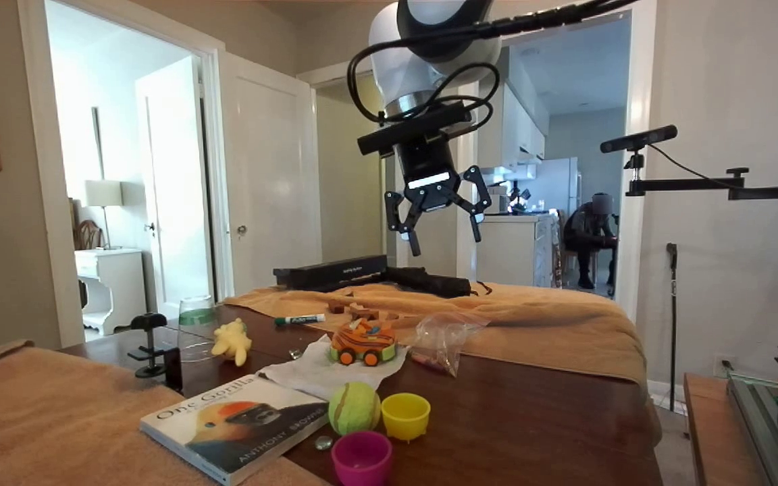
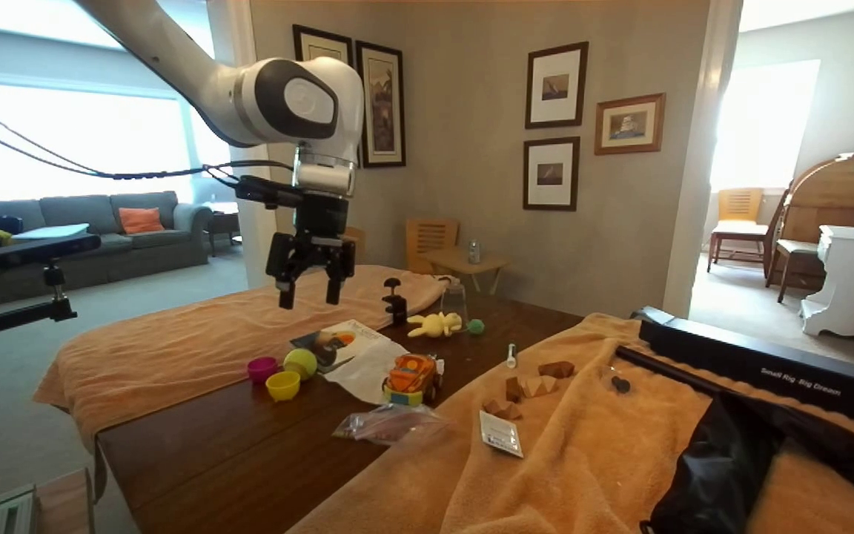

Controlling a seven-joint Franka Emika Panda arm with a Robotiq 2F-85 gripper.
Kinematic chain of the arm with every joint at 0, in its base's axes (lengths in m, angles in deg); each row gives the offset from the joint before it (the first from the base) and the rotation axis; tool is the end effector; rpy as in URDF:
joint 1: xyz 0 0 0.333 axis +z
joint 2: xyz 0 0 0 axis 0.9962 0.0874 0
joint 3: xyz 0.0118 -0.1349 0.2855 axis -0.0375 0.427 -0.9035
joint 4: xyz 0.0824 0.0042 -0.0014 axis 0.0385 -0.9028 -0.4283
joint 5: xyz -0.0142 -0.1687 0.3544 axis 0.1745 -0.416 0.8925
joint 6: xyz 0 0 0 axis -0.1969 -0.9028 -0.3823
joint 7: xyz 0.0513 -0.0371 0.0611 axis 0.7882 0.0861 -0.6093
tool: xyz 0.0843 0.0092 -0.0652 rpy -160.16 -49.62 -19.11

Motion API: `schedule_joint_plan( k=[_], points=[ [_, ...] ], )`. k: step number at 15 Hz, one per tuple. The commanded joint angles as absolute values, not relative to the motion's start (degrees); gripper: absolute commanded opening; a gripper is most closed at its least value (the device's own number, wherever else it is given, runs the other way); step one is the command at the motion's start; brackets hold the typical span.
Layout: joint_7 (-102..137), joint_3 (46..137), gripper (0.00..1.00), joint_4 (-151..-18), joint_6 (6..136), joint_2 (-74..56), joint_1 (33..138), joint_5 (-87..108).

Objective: Move the car toy slightly backward on the table

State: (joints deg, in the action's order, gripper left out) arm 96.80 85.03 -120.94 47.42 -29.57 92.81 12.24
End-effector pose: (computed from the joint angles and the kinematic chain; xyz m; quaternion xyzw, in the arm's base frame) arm 0.4749 0.0860 0.3792 0.7987 -0.5900 -0.0697 0.0954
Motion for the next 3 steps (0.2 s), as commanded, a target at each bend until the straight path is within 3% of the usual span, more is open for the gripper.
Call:
schedule_joint_plan(
  k=[1, 3],
  points=[
    [96.26, 83.65, 1.00, -120.86, 47.27, -29.58, 91.49, 12.34],
    [95.85, 83.62, 1.00, -120.88, 47.26, -29.58, 91.49, 12.34]
  ],
)
